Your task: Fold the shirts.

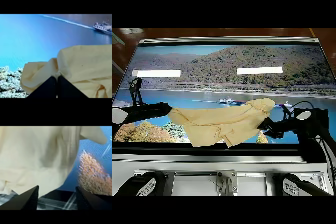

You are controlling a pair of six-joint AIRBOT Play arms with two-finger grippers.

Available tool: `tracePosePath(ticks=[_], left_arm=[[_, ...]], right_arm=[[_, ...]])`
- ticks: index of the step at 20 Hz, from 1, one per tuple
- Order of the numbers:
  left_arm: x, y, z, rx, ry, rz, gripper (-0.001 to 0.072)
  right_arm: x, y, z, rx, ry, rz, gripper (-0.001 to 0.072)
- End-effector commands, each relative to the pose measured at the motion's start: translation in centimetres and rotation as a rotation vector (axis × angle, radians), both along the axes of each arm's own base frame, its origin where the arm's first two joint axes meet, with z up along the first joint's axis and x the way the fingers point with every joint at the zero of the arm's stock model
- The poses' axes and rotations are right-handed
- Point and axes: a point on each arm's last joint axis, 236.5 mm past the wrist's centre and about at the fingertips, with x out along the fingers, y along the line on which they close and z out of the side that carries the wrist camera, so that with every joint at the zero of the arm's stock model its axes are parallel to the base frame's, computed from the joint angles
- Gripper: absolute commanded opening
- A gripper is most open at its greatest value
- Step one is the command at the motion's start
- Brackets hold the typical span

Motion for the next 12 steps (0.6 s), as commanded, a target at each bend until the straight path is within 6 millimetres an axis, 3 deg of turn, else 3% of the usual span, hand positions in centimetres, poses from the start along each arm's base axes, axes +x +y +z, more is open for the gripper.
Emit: tracePosePath(ticks=[1, 4, 5, 6, 7, 10, 12], left_arm=[[0.0, -0.3, 0.0, 0.001, -0.002, -0.009, 0.0038], [0.1, -0.3, 0.1, 0.002, -0.007, -0.007, 0.0038], [0.1, -0.3, 0.1, 0.002, -0.009, -0.006, 0.0038], [0.2, -0.2, 0.2, 0.004, -0.014, -0.004, 0.0038], [0.3, 0.0, 0.2, 0.012, -0.019, -0.003, 0.0039], [0.5, 0.6, 0.5, 0.051, -0.033, -0.008, 0.0038], [1.0, 0.8, 2.0, 0.063, -0.067, -0.01, 0.0038]], right_arm=[[-0.3, 2.5, -2.4, 0.008, 0.044, -0.011, 0.058], [0.9, 3.9, -3.5, 0.018, 0.035, -0.059, 0.0563], [1.5, 4.0, -3.5, 0.024, 0.023, -0.089, 0.04], [2.2, 4.0, -3.2, 0.037, 0.014, -0.118, 0.0145], [2.8, 3.9, -2.7, 0.054, 0.006, -0.138, 0.0072], [4.6, 4.0, 0.8, 0.101, -0.099, -0.057, 0.0066], [6.0, 4.3, 6.2, 0.138, -0.244, 0.053, 0.0066]])
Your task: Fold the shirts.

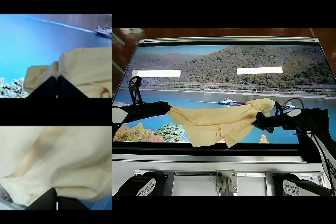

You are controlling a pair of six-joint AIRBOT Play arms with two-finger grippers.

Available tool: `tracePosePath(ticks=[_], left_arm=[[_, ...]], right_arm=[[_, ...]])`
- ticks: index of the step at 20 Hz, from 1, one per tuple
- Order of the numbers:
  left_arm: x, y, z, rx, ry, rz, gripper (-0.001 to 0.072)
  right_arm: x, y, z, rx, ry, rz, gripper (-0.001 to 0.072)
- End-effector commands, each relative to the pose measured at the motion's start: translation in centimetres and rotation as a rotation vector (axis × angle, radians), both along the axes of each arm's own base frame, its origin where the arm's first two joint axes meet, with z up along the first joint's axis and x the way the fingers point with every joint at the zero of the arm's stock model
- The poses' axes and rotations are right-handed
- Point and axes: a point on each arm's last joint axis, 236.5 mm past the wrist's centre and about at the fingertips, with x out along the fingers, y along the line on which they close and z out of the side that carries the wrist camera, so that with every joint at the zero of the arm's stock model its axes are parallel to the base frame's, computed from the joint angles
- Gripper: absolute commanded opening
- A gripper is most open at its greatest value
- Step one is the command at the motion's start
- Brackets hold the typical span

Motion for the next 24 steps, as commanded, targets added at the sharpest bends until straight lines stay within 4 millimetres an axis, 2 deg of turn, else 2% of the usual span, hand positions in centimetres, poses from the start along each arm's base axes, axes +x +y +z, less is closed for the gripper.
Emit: tracePosePath(ticks=[1, 2, 3, 4, 6, 8, 9, 10, 11, 12, 14, 15, 16, 18, 21, 24], left_arm=[[0.8, 0.5, 2.6, 0.036, -0.06, -0.006, 0.0038], [1.2, 0.7, 5.0, 0.053, -0.107, -0.013, 0.0038], [1.5, 0.9, 8.4, 0.064, -0.171, -0.018, 0.0038], [1.6, 1.1, 12.5, 0.077, -0.249, -0.019, 0.0038], [0.6, 2.3, 22.7, 0.12, -0.462, 0.006, 0.0038], [-2.5, 3.9, 33.1, 0.169, -0.696, 0.06, 0.0038], [-4.6, 4.5, 37.3, 0.19, -0.796, 0.086, 0.0038], [-7.0, 4.7, 41.1, 0.194, -0.89, 0.106, 0.0038], [-9.3, 4.6, 43.9, 0.175, -0.962, 0.126, 0.0038], [-11.9, 4.4, 46.4, 0.151, -1.029, 0.137, 0.0038], [-16.2, 4.2, 48.8, 0.164, -1.109, 0.14, 0.0038], [-17.7, 4.4, 48.8, 0.188, -1.111, 0.147, 0.0038], [-18.7, 4.8, 48.1, 0.221, -1.086, 0.158, 0.0038], [-19.6, 6.5, 45.1, 0.311, -0.968, 0.194, 0.0038], [-19.5, 8.0, 41.0, 0.372, -0.788, 0.209, 0.0038], [-17.4, 8.2, 39.3, 0.428, -0.717, 0.163, 0.0038]], right_arm=[[1.9, 0.7, 8.3, 0.052, -0.23, 0.154, 0.0066], [2.5, 0.7, 12.6, 0.045, -0.357, 0.221, 0.0066], [2.7, 0.5, 17.0, 0.021, -0.497, 0.288, 0.0066], [2.6, 0.2, 21.9, -0.018, -0.642, 0.335, 0.0066], [2.3, -1.5, 33.1, -0.154, -0.952, 0.308, 0.0066], [0.6, -4.4, 45.2, -0.378, -1.283, 0.176, 0.0066], [-1.1, -5.6, 49.9, -0.47, -1.397, 0.099, 0.0066], [-3.0, -6.4, 53.8, -0.536, -1.483, 0.03, 0.0066], [-5.3, -6.6, 56.8, -0.599, -1.555, -0.001, 0.0066], [-7.5, -6.7, 59.1, -0.656, -1.61, -0.024, 0.0066], [-11.0, -7.3, 61.9, -0.74, -1.67, -0.089, 0.0066], [-12.3, -7.8, 62.6, -0.776, -1.676, -0.126, 0.0066], [-13.3, -8.4, 62.8, -0.805, -1.665, -0.157, 0.0066], [-14.7, -8.9, 62.2, -0.836, -1.623, -0.178, 0.0066], [-14.3, -10.3, 59.0, -0.896, -1.48, -0.142, 0.0066], [-11.4, -11.6, 53.7, -0.852, -1.231, -0.09, 0.0066]])
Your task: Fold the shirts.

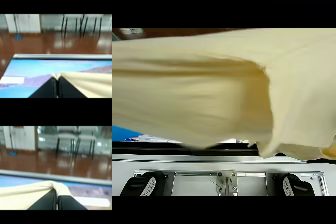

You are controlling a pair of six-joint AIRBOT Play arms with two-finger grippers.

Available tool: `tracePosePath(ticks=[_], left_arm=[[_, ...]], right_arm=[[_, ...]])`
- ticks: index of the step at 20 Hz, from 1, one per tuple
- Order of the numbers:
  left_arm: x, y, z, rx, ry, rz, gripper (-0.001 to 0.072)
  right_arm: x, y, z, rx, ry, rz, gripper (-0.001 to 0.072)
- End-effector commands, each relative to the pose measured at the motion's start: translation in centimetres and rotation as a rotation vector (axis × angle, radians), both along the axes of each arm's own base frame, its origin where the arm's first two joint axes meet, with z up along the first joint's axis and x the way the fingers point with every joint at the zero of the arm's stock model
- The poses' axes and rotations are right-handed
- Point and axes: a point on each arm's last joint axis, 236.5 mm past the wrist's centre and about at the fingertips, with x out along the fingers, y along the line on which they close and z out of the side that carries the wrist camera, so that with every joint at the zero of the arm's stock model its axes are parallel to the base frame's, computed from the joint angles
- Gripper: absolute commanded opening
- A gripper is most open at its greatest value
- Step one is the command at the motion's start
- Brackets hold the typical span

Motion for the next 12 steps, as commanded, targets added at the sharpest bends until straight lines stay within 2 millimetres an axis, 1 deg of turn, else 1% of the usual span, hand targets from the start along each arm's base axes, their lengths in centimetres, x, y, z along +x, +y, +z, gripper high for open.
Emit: tracePosePath(ticks=[1, 2, 3, 4, 5, 6, 7, 8, 9, 10, 11, 12], left_arm=[[1.9, 1.4, -3.6, 0.11, 0.155, 0.036, 0.0038], [3.3, 2.2, -4.8, 0.131, 0.203, 0.06, 0.0038], [4.9, 3.2, -6.5, 0.144, 0.263, 0.093, 0.0038], [6.6, 3.8, -8.4, 0.151, 0.327, 0.107, 0.0038], [8.6, 4.0, -10.8, 0.152, 0.403, 0.104, 0.0038], [10.6, 4.2, -13.6, 0.15, 0.489, 0.096, 0.0038], [12.4, 4.3, -16.6, 0.145, 0.575, 0.089, 0.0038], [14.1, 4.4, -19.7, 0.144, 0.663, 0.082, 0.0038], [15.9, 4.5, -23.0, 0.143, 0.752, 0.073, 0.0038], [17.5, 4.6, -26.2, 0.142, 0.832, 0.065, 0.0038], [19.1, 4.6, -28.8, 0.138, 0.895, 0.056, 0.0038], [20.8, 4.6, -31.3, 0.126, 0.95, 0.052, 0.0038]], right_arm=[[2.4, -2.0, -6.2, 0.062, 0.288, -0.056, 0.0066], [3.6, -2.2, -8.3, 0.081, 0.382, -0.05, 0.0066], [4.8, -2.4, -10.6, 0.092, 0.491, -0.04, 0.0066], [6.0, -2.9, -13.6, 0.1, 0.627, -0.035, 0.0066], [7.1, -3.3, -16.9, 0.114, 0.77, -0.027, 0.0066], [8.4, -3.8, -19.7, 0.136, 0.884, -0.023, 0.0066], [10.2, -4.2, -22.6, 0.164, 0.98, -0.02, 0.0065], [12.2, -4.7, -25.4, 0.191, 1.045, -0.02, 0.0065], [14.6, -5.0, -28.4, 0.214, 1.092, -0.019, 0.0065], [17.0, -4.9, -31.1, 0.224, 1.121, -0.009, 0.0066], [19.6, -4.3, -33.8, 0.217, 1.135, 0.015, 0.0065], [22.5, -3.4, -36.1, 0.196, 1.126, 0.042, 0.0066]])
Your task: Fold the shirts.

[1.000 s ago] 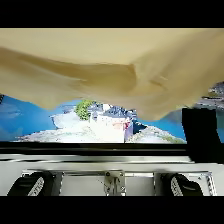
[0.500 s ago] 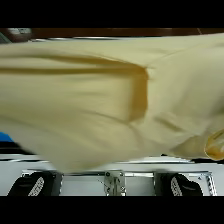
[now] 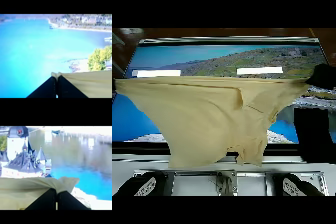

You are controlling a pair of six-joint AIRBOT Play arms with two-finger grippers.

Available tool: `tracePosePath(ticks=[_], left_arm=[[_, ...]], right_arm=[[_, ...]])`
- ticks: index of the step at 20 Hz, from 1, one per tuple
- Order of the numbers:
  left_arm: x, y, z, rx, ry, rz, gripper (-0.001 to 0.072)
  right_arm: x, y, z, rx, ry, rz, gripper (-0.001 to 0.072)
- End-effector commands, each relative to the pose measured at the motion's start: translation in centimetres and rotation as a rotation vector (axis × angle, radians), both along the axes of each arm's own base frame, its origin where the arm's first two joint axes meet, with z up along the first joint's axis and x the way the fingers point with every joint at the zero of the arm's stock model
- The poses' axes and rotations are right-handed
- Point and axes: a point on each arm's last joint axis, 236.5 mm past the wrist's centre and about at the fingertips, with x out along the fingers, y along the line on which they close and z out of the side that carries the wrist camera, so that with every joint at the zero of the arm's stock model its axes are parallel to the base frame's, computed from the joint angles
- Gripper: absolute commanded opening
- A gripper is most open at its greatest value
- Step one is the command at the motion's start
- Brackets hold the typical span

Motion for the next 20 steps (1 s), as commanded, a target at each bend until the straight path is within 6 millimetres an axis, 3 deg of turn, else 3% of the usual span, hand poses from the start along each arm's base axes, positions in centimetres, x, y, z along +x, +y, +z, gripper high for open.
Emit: tracePosePath(ticks=[1, 3, 5, 7, 9, 12, 13, 14, 15, 16, 18, 19, 20], left_arm=[[5.0, 0.6, -9.8, -0.013, 0.22, 0.014, 0.0038], [7.9, 0.8, -13.7, -0.026, 0.261, 0.028, 0.0038], [10.3, 0.9, -16.5, -0.037, 0.261, 0.039, 0.0038], [13.0, 0.8, -18.1, -0.073, 0.209, 0.067, 0.0039], [15.3, -0.9, -19.3, -0.183, 0.154, 0.088, 0.0038], [16.5, -4.2, -22.3, -0.386, 0.191, 0.117, 0.0041], [16.1, -5.0, -23.3, -0.427, 0.23, 0.121, 0.0098], [15.4, -5.4, -23.8, -0.439, 0.269, 0.12, 0.0273], [14.4, -5.2, -23.9, -0.428, 0.306, 0.119, 0.0457], [13.0, -4.6, -23.8, -0.414, 0.359, 0.124, 0.0566], [9.0, -2.5, -23.3, -0.4, 0.502, 0.129, 0.0573], [6.6, -1.5, -23.1, -0.403, 0.579, 0.125, 0.0571], [3.8, -0.6, -22.9, -0.426, 0.661, 0.124, 0.0571]], right_arm=[[8.4, 1.6, -9.3, 0.013, 0.048, 0.043, 0.0066], [14.2, 2.5, -11.6, 0.008, -0.075, 0.018, 0.0066], [18.7, 3.1, -12.3, 0.006, -0.208, -0.022, 0.0066], [21.5, 3.9, -13.0, 0.014, -0.288, -0.053, 0.0067], [22.5, 5.2, -15.1, 0.025, -0.283, -0.05, 0.0066], [21.4, 7.7, -19.5, 0.071, -0.154, -0.021, 0.0067], [20.7, 8.6, -20.1, 0.108, -0.111, -0.022, 0.0102], [20.3, 9.1, -20.0, 0.137, -0.09, -0.033, 0.0243], [19.5, 9.4, -19.4, 0.157, -0.065, -0.023, 0.0546], [18.3, 9.2, -18.6, 0.137, -0.038, 0.013, 0.0667], [15.1, 6.4, -17.3, 0.025, 0.046, 0.078, 0.0656], [12.5, 4.2, -17.3, -0.038, 0.135, 0.085, 0.0536], [9.3, 1.7, -17.5, -0.08, 0.253, 0.081, 0.0491]])
